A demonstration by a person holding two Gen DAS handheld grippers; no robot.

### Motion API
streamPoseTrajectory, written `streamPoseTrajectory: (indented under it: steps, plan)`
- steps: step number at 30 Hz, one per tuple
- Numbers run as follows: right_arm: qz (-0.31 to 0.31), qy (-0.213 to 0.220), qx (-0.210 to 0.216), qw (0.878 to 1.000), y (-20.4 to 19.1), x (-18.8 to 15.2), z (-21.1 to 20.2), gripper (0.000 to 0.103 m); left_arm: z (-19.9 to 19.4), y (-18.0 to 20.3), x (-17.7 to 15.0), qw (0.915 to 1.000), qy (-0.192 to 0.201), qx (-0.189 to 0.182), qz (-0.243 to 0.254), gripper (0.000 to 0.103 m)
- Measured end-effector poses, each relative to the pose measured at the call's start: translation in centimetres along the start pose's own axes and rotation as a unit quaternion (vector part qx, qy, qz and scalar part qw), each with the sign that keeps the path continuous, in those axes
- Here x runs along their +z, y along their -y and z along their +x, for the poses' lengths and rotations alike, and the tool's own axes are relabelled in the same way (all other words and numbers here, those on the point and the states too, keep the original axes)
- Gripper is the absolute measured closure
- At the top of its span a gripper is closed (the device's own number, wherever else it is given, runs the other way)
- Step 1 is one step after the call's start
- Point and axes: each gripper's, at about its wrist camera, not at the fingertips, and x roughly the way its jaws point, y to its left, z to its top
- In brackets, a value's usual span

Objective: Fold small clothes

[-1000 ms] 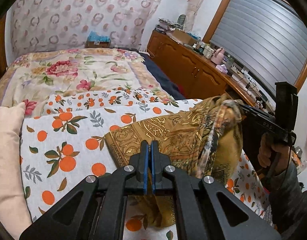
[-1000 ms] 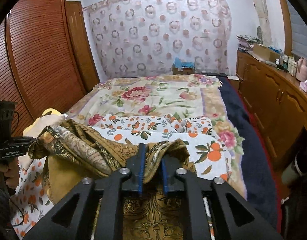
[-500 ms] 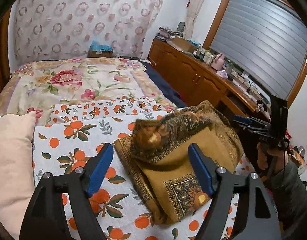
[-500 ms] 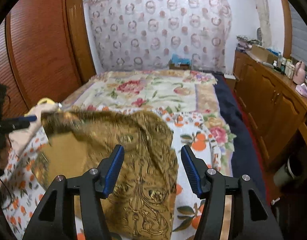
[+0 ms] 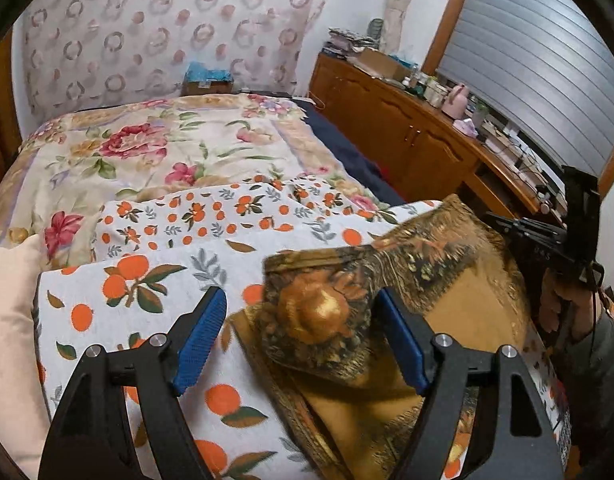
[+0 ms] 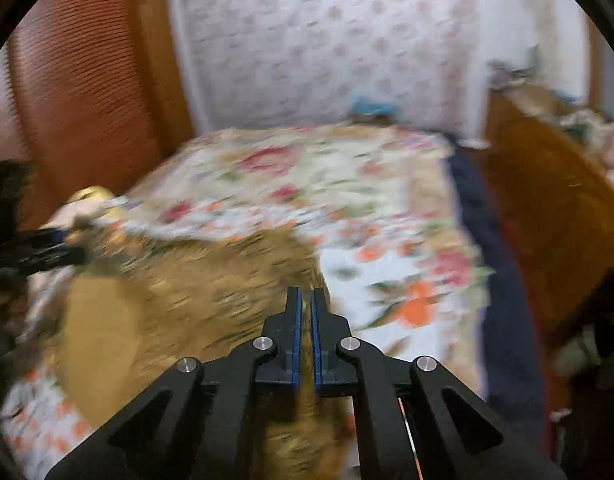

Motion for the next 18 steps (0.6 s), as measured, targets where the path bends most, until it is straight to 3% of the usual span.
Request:
streamPoseTrajectory:
  steps: [3,9,11,13,15,17,18]
  plan:
    - [0.031,-0.008,0.005,0.999,1.6,-0.1,0.4,0.101,0.9,-0.9,-0.3,0.9995,-0.016,0.020,-0.016,0.025]
    - [0.018,0.006,0.017,1.000,1.0,-0.7,-1.2,0.100,2.6,-1.4,-0.9,0.9986,-0.042,0.028,-0.018,0.025]
    - [0.011,0.005,0.007,1.000,0.4,-0.6,-1.5,0.089,2.8,-1.1,-1.0,0.9986,-0.041,0.033,-0.009,0.025]
    - [0.003,0.005,0.019,1.000,-0.2,-1.0,-0.7,0.063,3.0,-0.9,-0.9,0.9985,-0.042,0.035,-0.003,0.025]
    - [-0.002,0.007,0.024,1.000,-0.4,-1.2,-0.8,0.051,3.0,-0.6,-0.9,0.9986,-0.042,0.032,0.003,0.028]
    - [-0.004,0.004,0.032,0.999,-0.4,-1.3,-0.4,0.034,3.1,-0.3,-0.8,0.9989,-0.043,0.014,0.008,0.042]
    - [-0.004,0.001,0.034,0.999,-0.2,-1.4,-0.2,0.032,3.1,-0.2,-0.9,0.9989,-0.045,0.010,0.009,0.049]
